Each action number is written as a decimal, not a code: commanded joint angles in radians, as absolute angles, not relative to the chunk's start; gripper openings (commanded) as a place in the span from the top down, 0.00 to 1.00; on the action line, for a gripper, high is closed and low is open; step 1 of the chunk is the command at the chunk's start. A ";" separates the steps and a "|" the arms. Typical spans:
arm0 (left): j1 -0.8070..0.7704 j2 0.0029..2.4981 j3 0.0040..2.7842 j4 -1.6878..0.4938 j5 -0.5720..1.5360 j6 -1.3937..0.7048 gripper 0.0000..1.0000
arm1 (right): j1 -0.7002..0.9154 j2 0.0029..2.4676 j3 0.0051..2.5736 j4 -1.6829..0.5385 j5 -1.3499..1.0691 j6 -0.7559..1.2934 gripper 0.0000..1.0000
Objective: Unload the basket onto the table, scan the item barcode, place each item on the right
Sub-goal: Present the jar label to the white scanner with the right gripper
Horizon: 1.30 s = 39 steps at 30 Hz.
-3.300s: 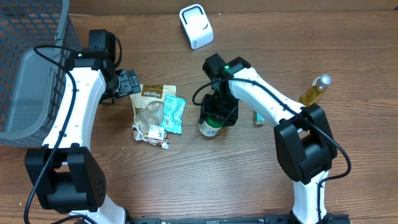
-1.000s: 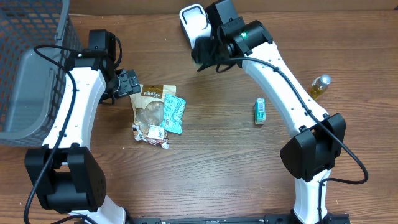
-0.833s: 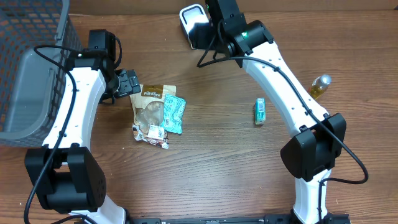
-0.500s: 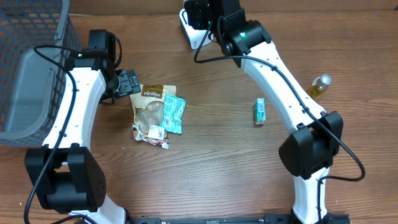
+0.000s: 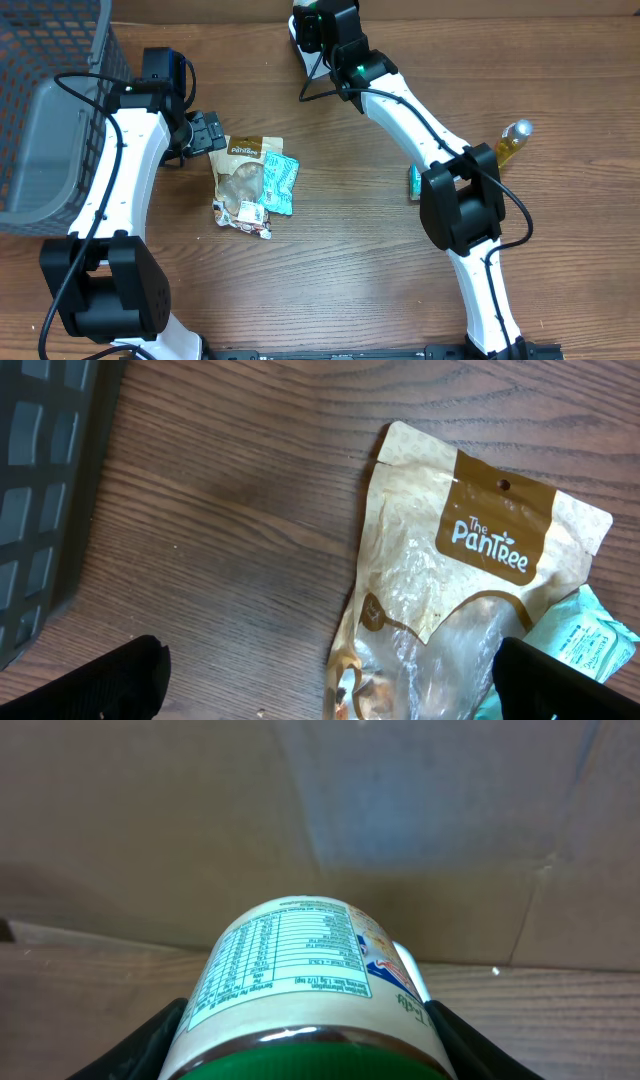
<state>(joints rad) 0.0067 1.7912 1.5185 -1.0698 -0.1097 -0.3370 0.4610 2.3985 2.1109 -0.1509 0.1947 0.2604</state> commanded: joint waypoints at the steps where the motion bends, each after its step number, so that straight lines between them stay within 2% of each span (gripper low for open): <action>1: 0.006 1.773 1.533 -1.069 -0.115 -0.336 0.00 | 0.442 2.398 2.126 -0.098 0.216 0.253 0.96; 19: 0.006 1.773 1.533 -1.069 -0.115 -0.336 0.00 | 0.437 2.535 2.126 0.155 0.193 0.253 0.96; 34: 0.006 1.773 1.533 -1.069 -0.114 -0.337 0.00 | 0.427 2.551 2.127 0.194 0.194 0.253 0.96; 39: 0.006 1.773 1.533 -1.069 -0.114 -0.336 0.00 | 0.412 2.480 2.127 0.226 0.193 0.252 0.96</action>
<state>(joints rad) 0.0067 1.7912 1.5188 -1.0702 -0.1097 -0.3370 0.4313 2.5725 2.1109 0.2218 0.1879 0.2596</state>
